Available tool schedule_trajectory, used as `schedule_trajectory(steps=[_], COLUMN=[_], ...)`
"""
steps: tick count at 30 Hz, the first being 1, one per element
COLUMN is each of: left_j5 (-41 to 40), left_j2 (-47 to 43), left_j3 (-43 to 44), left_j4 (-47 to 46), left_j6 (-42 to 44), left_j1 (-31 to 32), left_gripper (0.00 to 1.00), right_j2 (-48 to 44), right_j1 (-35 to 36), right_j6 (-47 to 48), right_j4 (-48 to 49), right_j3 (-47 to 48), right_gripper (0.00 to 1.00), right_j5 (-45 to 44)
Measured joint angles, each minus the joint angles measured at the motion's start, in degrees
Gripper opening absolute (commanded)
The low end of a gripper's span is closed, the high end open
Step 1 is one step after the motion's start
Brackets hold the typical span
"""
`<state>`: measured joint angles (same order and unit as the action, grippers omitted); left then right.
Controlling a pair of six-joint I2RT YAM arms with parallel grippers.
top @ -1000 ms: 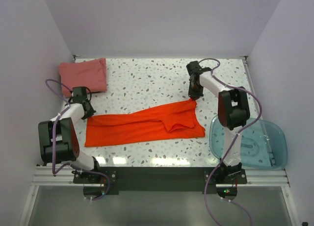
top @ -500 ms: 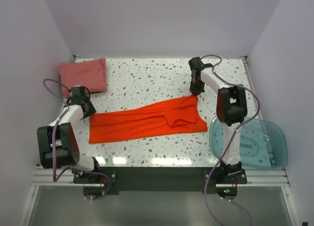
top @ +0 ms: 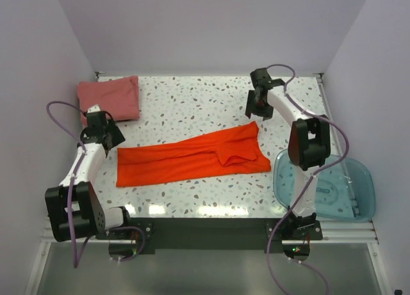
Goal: Fold and stack the t-shirts
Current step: Fold the tshirt
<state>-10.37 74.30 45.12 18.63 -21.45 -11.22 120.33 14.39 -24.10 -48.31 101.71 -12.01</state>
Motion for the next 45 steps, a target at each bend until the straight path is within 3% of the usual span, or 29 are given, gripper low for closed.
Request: schedule_trajectory(steps=[5,10,15,22,31,34,40,45], left_j5=[1.57,1.64,3.04,4.02,4.2,4.13,3.76,3.69], left_j2=[-1.49,-0.26,4.46,10.62,13.53,13.53,13.53,13.6], left_j3=[1.64,3.02,3.19,3.74,3.87,3.87,3.85,3.74], left_j4=[0.24,-0.9,-1.95,-3.52,-4.5,-4.48,-4.46,-4.5], left_j6=[0.02,-0.2,-1.97,-3.43,-3.56,-3.56,-3.54,-3.54], left_j1=[2.1,12.76,23.19,30.21,31.56,31.56,31.56,31.56], left_gripper=[0.65,0.64,0.64,0.63,0.63,0.63,0.63,0.63], right_j2=[-9.99,-18.95,-20.7,-23.04,-25.18,-25.18,-25.16,-25.86], right_j1=[0.24,1.77,5.25,8.55,8.5,8.5,8.59,8.76], right_j6=[0.15,-0.59,-2.64,-5.46,-7.1,-7.37,-7.41,-7.43], right_j4=[1.75,3.48,4.17,3.72,5.33,6.34,7.04,4.76], right_j3=[-6.25,-16.37,-25.59,-34.75,-39.28,-39.6,-39.56,-38.21], right_gripper=[0.65,0.65,0.64,0.61,0.42,0.32,0.01,0.0], right_j5=[1.49,3.89,5.55,5.22,5.2,5.51,5.53,5.6])
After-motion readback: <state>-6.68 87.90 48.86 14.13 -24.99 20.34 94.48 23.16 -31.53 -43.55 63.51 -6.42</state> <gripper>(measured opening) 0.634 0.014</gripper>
